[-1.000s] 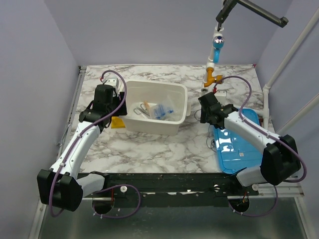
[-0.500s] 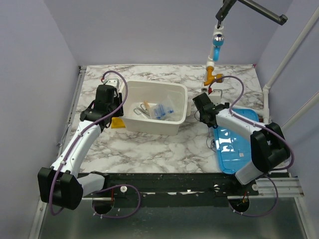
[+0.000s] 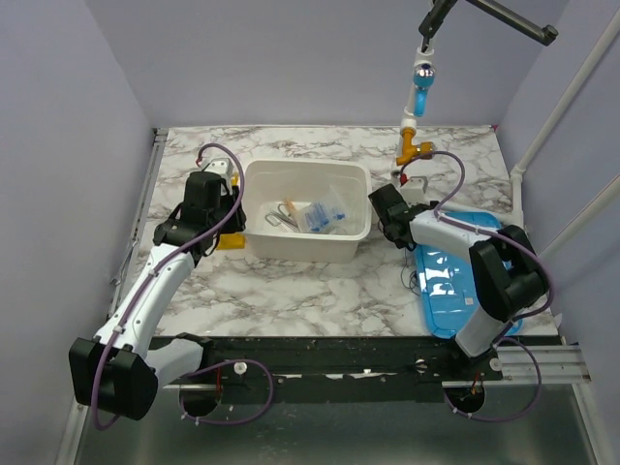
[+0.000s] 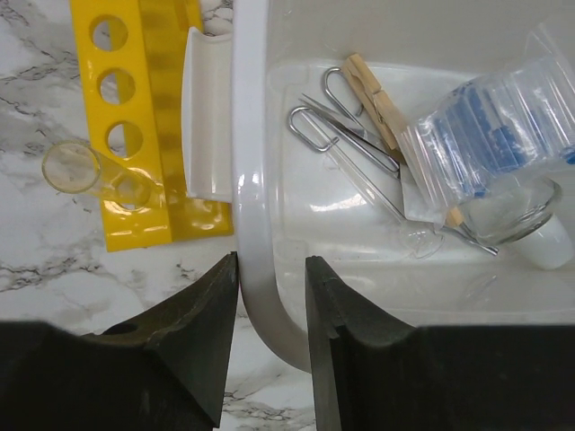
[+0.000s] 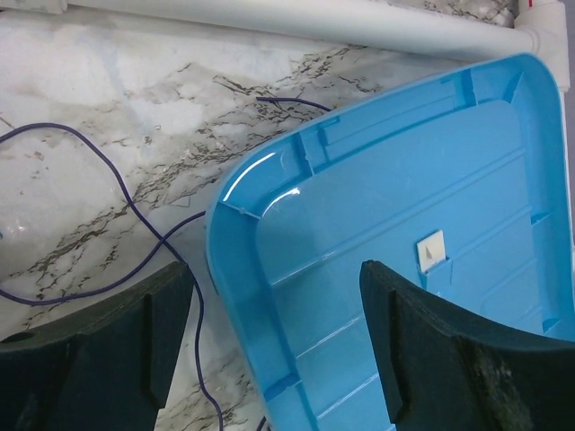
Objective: Organize the chemistry lab equipment
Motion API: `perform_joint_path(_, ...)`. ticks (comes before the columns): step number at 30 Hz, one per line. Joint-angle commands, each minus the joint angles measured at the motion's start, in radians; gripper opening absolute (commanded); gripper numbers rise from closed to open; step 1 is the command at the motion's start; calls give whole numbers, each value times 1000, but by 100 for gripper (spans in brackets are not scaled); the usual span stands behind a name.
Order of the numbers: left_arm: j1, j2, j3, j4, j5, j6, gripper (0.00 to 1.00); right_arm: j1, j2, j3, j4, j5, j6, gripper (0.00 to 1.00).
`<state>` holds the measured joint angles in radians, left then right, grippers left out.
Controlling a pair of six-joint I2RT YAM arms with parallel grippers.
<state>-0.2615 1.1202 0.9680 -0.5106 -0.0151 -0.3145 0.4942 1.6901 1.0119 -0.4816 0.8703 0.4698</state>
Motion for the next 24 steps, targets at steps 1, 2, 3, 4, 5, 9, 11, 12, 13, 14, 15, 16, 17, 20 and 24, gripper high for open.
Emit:
perform_joint_path(1, -19, -43, -50, 25, 136, -77, 36, -10, 52, -32, 7, 31, -26, 79)
perform_joint_path(2, -20, -47, -59, 28, 148, -83, 36, -9, 59, -35, 10, 35, -27, 78)
perform_joint_path(3, -21, -48, -64, 28, 157, -88, 36, -10, 65, -37, 13, 36, -28, 76)
perform_joint_path(4, -22, -50, -70, 28, 163, -91, 36, -10, 73, -38, 15, 38, -28, 74)
perform_joint_path(5, -22, -53, -74, 30, 174, -93, 36, -9, 80, -40, 18, 39, -28, 73)
perform_joint_path(9, -27, -73, -99, 47, 201, -101, 36, -9, 100, -49, 33, 50, -31, 69)
perform_joint_path(11, -28, -81, -103, 48, 202, -100, 36, -10, 112, -52, 33, 59, -34, 66)
perform_joint_path(12, -28, -85, -103, 47, 200, -96, 37, -10, 117, -52, 34, 65, -35, 64)
perform_joint_path(13, -28, -90, -102, 46, 196, -93, 38, -10, 121, -53, 35, 71, -38, 61)
perform_joint_path(14, -28, -95, -100, 46, 191, -88, 40, -9, 124, -54, 37, 76, -41, 58)
perform_joint_path(15, -28, -103, -98, 48, 184, -83, 43, -9, 125, -55, 37, 78, -43, 54)
perform_joint_path(16, -28, -112, -98, 51, 177, -79, 46, -9, 124, -56, 35, 79, -44, 49)
perform_joint_path(17, -28, -122, -98, 50, 168, -75, 48, -9, 118, -57, 33, 78, -44, 44)
perform_joint_path(20, -28, -156, -105, 54, 145, -65, 52, -9, 84, -65, 34, 69, -44, 33)
perform_joint_path(24, -29, -195, -109, 55, 115, -58, 55, -8, 20, -65, 9, 60, -37, 19)
